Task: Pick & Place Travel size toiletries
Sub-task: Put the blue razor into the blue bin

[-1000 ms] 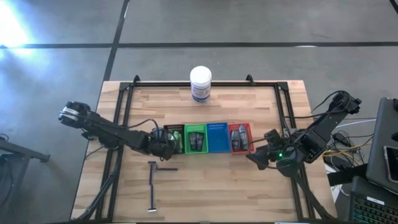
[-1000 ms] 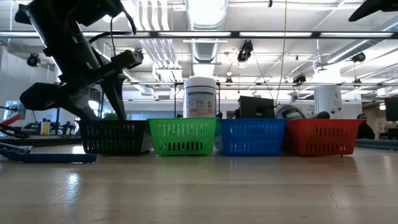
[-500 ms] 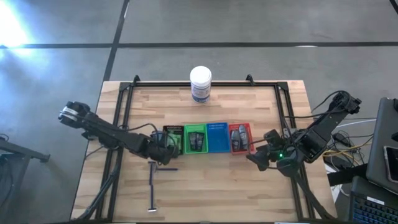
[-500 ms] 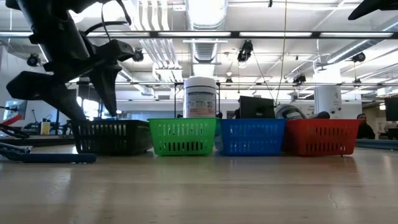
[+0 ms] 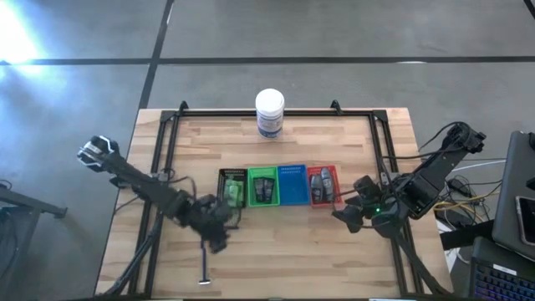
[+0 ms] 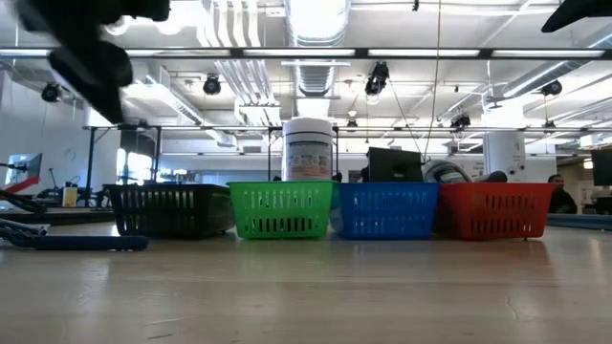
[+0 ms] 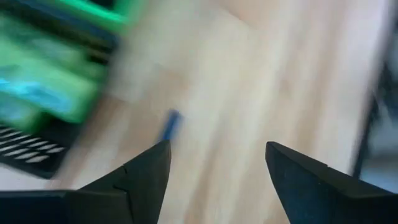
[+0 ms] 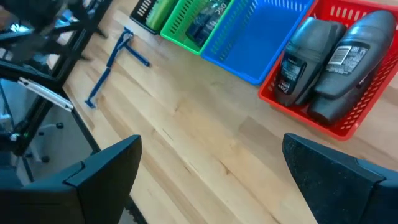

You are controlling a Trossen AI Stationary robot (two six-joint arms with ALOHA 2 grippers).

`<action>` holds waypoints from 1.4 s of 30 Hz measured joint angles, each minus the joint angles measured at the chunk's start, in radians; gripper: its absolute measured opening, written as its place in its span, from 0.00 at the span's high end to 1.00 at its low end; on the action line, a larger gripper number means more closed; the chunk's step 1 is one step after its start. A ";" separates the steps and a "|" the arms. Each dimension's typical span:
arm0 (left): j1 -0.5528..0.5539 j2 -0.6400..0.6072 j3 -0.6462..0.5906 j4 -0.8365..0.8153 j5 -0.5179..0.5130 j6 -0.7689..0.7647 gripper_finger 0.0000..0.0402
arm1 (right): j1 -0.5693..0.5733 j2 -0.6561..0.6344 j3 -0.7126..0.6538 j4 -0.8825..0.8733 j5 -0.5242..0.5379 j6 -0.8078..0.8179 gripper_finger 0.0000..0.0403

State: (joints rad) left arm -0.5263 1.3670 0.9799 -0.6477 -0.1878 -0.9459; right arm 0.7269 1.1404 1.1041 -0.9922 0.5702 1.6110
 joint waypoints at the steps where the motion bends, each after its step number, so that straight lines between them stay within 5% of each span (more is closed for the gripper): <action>1: -0.027 0.000 0.003 0.001 0.012 0.049 0.34 | 0.000 0.000 -0.001 -0.001 -0.001 -0.011 0.04; 7: -0.147 0.000 -0.019 -0.033 0.014 0.113 0.34 | 0.000 0.000 -0.001 0.000 -0.003 -0.044 0.04; 9: -0.165 0.000 -0.033 -0.107 0.038 -0.060 0.34 | 0.000 0.000 -0.001 0.000 -0.003 -0.043 0.04; 13: -0.174 0.000 -0.077 -0.280 0.093 -0.646 0.34 | -0.001 0.000 -0.003 0.000 -0.003 -0.040 0.04; 16: -0.195 0.000 -0.112 -0.258 0.089 -0.946 0.34 | -0.001 0.000 -0.010 0.000 -0.002 -0.030 0.04; 33: -0.188 0.190 -0.134 -0.149 0.099 -0.959 0.35 | 0.000 0.000 -0.023 -0.001 -0.002 0.004 0.04; 42: -0.188 0.218 -0.133 -0.136 0.093 -0.955 0.59 | 0.000 0.000 -0.024 -0.003 -0.002 0.009 0.04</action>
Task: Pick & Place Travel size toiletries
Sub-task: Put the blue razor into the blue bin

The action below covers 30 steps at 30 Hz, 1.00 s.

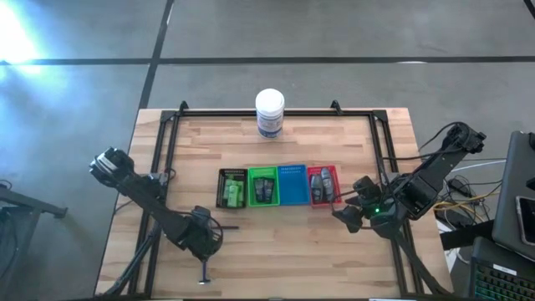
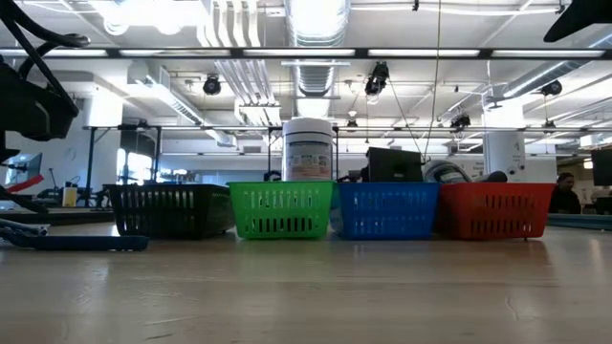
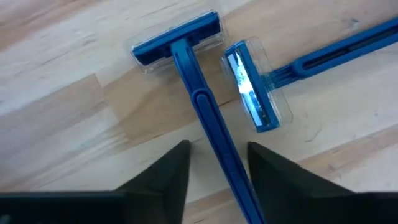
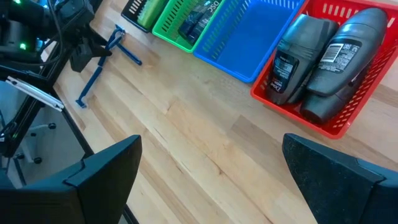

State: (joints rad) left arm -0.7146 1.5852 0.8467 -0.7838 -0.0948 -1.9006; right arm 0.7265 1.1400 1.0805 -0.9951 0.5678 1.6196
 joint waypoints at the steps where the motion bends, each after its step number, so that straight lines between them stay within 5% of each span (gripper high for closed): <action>1: 0.000 0.000 0.000 -0.001 -0.002 0.001 0.63 | 0.000 0.000 0.000 0.000 0.000 0.001 0.04; 12: 0.000 -0.004 -0.024 -0.001 -0.032 0.009 0.91 | 0.000 0.000 0.000 0.000 0.000 0.000 0.04; 23: -0.006 -0.137 -0.013 -0.097 -0.045 0.008 0.92 | 0.000 0.000 0.002 0.004 0.000 0.001 0.04; 25: -0.007 -0.182 -0.010 -0.107 -0.095 0.023 0.92 | 0.002 0.000 0.003 0.015 0.000 0.001 0.04; 30: -0.007 -0.307 0.006 0.145 -0.415 0.231 0.92 | 0.002 0.002 -0.003 0.117 0.003 -0.043 0.04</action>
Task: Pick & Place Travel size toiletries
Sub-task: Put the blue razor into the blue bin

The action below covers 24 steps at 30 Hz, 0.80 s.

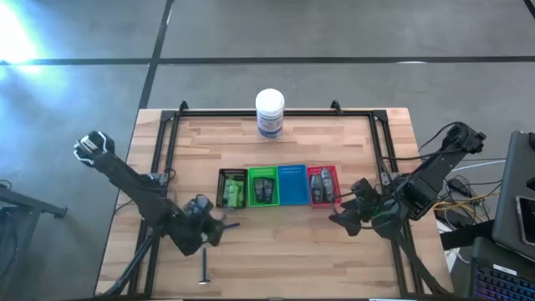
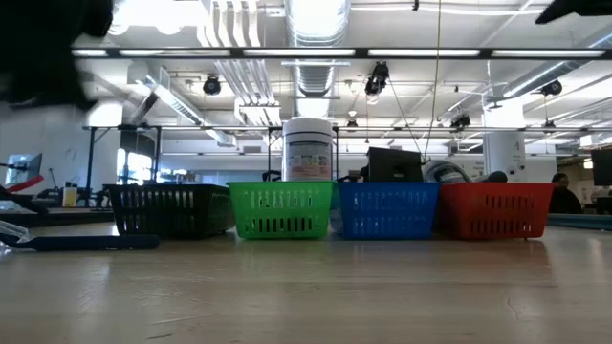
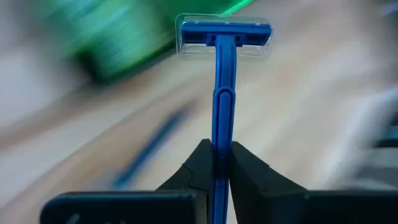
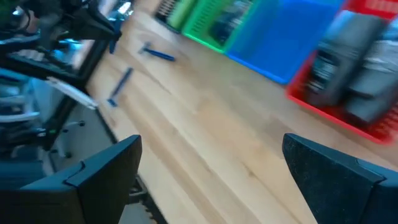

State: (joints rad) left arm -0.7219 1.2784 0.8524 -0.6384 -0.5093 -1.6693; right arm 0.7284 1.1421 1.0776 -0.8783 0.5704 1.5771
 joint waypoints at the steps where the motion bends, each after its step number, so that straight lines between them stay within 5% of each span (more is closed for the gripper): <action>1: 0.000 -0.020 0.000 0.096 -0.081 0.063 0.92 | -0.001 0.005 -0.001 0.031 0.007 -0.024 0.04; 5: 0.049 -0.078 -0.001 0.379 -0.277 0.287 0.92 | -0.011 0.040 -0.002 0.203 0.039 -0.172 0.04; 12: 0.124 -0.073 0.020 0.609 -0.273 0.607 0.92 | -0.077 0.095 -0.002 0.527 0.062 -0.457 0.04; 24: 0.145 0.072 0.194 0.751 -0.250 0.809 0.92 | -0.204 0.201 -0.002 0.819 -0.062 -0.618 0.04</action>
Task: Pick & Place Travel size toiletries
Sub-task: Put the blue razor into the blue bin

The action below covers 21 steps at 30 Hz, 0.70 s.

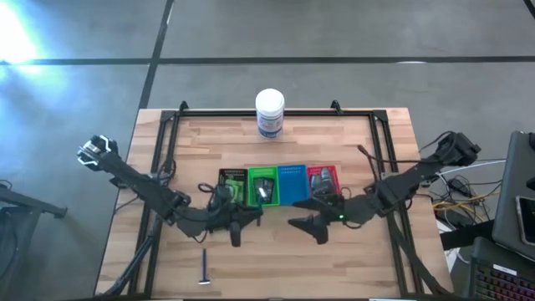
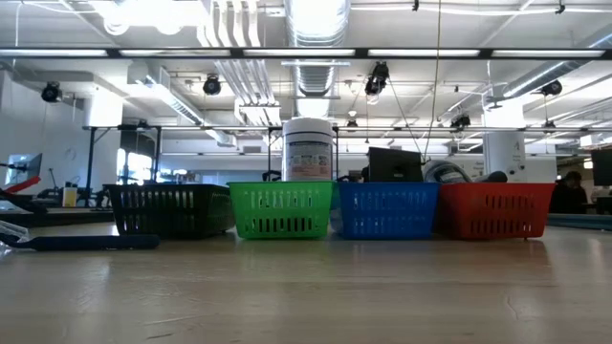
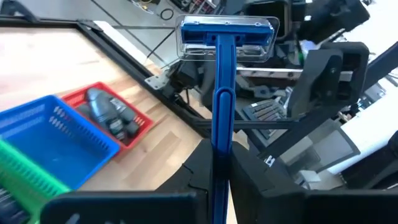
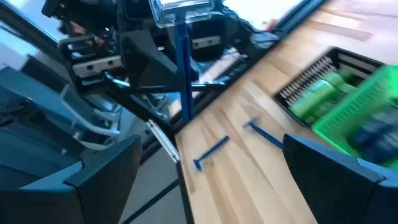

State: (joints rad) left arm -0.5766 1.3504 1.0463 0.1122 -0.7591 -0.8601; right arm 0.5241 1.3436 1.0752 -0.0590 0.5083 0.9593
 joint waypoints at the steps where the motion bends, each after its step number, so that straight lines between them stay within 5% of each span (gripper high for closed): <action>1: 0.000 0.020 0.020 0.001 0.000 0.004 0.92 | -0.004 0.012 0.001 0.031 -0.011 -0.018 0.04; 11: 0.002 0.175 0.196 -0.002 0.011 0.081 0.92 | -0.029 0.090 0.086 0.079 -0.010 -0.126 0.04; 21: 0.002 0.187 0.226 -0.003 0.011 0.092 0.92 | -0.028 0.147 0.151 0.073 -0.036 -0.178 0.11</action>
State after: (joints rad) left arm -0.5743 1.5372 1.2728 0.1089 -0.7483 -0.7680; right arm 0.4961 1.4908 1.2260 0.0143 0.4728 0.7809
